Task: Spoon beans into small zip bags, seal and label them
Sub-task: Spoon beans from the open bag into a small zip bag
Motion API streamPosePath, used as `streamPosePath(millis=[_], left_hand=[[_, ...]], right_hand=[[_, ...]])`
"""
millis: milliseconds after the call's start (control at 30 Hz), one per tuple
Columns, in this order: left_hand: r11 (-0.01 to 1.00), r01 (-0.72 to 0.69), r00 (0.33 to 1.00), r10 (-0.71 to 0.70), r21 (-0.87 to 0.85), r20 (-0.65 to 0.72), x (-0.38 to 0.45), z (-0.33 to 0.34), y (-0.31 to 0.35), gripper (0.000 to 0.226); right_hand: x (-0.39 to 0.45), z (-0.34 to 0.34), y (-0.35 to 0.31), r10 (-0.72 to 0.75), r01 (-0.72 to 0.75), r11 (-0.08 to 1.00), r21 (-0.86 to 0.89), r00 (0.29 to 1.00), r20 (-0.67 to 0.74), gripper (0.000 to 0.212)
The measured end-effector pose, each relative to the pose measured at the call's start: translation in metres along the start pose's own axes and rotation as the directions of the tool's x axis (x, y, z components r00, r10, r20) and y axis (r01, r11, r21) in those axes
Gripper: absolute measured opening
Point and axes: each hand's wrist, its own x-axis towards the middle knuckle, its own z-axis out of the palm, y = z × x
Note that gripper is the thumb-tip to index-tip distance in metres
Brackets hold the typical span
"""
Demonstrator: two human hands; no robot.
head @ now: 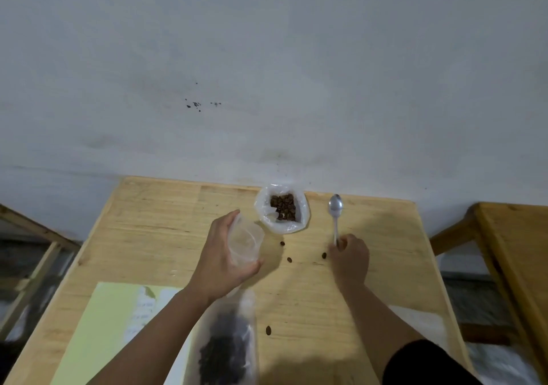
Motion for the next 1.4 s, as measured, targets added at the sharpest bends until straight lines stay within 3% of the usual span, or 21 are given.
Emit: streamPosePath(millis=[100,233,367,500,633,733,867,1000,1133,1200,1267,1333,1400], left_hand=[[1.0,0.016,1.0,-0.016,0.021,-0.009,0.0,0.001,-0.005,0.1],[0.999,0.028,0.999,-0.028,0.021,-0.028,0.005,0.004,-0.006,0.1],[1.0,0.026,0.999,-0.026,0.007,-0.032,0.016,0.011,-0.005,0.099],[1.0,0.026,1.0,-0.026,-0.006,-0.017,0.028,0.015,-0.008,0.099],[0.998,0.059,0.998,-0.059,-0.008,-0.006,0.04,0.017,-0.015,0.101],[0.996,0.086,0.996,-0.085,-0.024,0.018,0.046,0.019,-0.02,0.103],[0.994,0.101,0.993,-0.098,-0.041,0.069,0.05,0.02,-0.024,0.105],[0.989,0.128,0.986,-0.119,-0.07,0.115,0.053,0.022,-0.024,0.115],[0.984,0.164,0.979,-0.152,-0.076,0.138,0.058,0.029,-0.024,0.114],[0.983,0.168,0.977,-0.157,-0.068,0.146,0.06,0.032,-0.025,0.111],[0.984,0.17,0.976,-0.159,-0.061,0.151,0.062,0.035,-0.026,0.109],[0.983,0.173,0.974,-0.162,-0.06,0.156,0.064,0.036,-0.026,0.108],[0.985,0.166,0.976,-0.157,-0.053,0.152,0.066,0.037,-0.027,0.106]], right_hand=[[0.011,0.009,-0.004,0.01,-0.009,1.0,0.023,0.999,-0.038,0.011],[0.019,0.015,-0.007,0.127,-0.126,0.991,0.053,0.992,-0.014,0.023],[0.022,0.012,-0.004,0.137,-0.136,0.989,0.065,0.991,-0.002,0.017],[0.012,-0.005,-0.017,0.132,-0.112,0.965,0.238,0.989,-0.069,0.012],[-0.011,-0.025,-0.043,0.028,-0.005,0.864,0.503,0.999,-0.04,0.013],[-0.027,-0.032,-0.058,-0.161,0.134,0.775,0.617,0.987,-0.012,0.011],[-0.037,-0.02,-0.066,-0.28,0.261,0.78,0.569,0.958,-0.055,0.007],[-0.034,0.002,-0.062,-0.215,0.245,0.867,0.433,0.97,-0.118,0.023],[-0.024,0.023,-0.06,-0.207,0.242,0.908,0.342,0.969,-0.137,0.023],[-0.02,0.034,-0.061,-0.152,0.181,0.906,0.383,0.983,-0.104,0.021],[-0.013,0.043,-0.062,0.002,0.009,0.84,0.543,1.0,-0.02,0.021],[-0.007,0.047,-0.062,0.159,-0.201,0.652,0.731,0.979,0.127,0.022],[-0.003,0.044,-0.061,0.237,-0.318,0.483,0.816,0.945,0.228,0.022]])
